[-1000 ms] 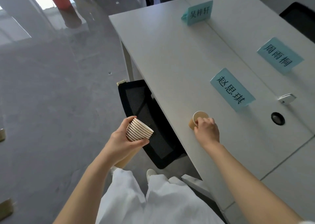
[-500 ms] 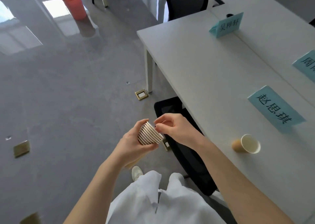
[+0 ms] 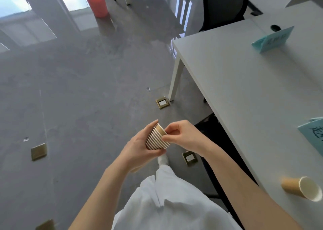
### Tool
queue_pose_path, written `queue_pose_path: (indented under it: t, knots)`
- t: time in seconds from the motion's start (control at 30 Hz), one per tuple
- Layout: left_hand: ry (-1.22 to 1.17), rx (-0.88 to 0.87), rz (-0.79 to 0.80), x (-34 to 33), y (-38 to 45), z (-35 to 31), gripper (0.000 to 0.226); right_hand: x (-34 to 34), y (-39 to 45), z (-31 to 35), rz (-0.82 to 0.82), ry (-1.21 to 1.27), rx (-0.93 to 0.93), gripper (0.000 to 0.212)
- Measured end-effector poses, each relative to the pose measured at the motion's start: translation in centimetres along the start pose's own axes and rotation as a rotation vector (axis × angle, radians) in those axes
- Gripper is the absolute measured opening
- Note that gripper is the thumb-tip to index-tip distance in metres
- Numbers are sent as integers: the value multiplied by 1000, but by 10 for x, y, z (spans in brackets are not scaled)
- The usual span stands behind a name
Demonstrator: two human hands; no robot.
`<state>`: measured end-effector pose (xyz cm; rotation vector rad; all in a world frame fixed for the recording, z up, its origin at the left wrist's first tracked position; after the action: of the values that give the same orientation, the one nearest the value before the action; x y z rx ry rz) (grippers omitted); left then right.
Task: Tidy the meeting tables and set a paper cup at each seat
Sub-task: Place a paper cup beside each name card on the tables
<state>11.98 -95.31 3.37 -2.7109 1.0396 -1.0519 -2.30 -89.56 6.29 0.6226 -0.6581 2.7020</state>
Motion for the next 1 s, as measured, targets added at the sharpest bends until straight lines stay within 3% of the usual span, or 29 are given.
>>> queue_pose_path:
  t: [0.37, 0.57, 0.83, 1.0]
  knots:
    - [20, 92, -101, 85, 175, 3, 79, 48, 185, 65, -169, 89, 31, 15]
    - [21, 115, -131, 131, 286, -17, 68, 107, 298, 114, -260, 123, 58, 13]
    - [25, 97, -43, 152, 420, -37, 71, 149, 402, 118, -397, 263, -65, 10]
    - [123, 45, 29, 175, 536, -51, 70, 182, 482, 116, -564, 220, -157, 9]
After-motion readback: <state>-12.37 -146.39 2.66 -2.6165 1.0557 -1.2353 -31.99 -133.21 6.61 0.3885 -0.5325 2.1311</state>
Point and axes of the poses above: each hand's wrist, its own y-axis towards the middle knuckle, its own x-axis out of the back of the hand, z = x × y, the point moved 7 cm from there along y, towards the middle knuckle, and after that the axes turned 13 degrees about -z, right-handed, at the moved point
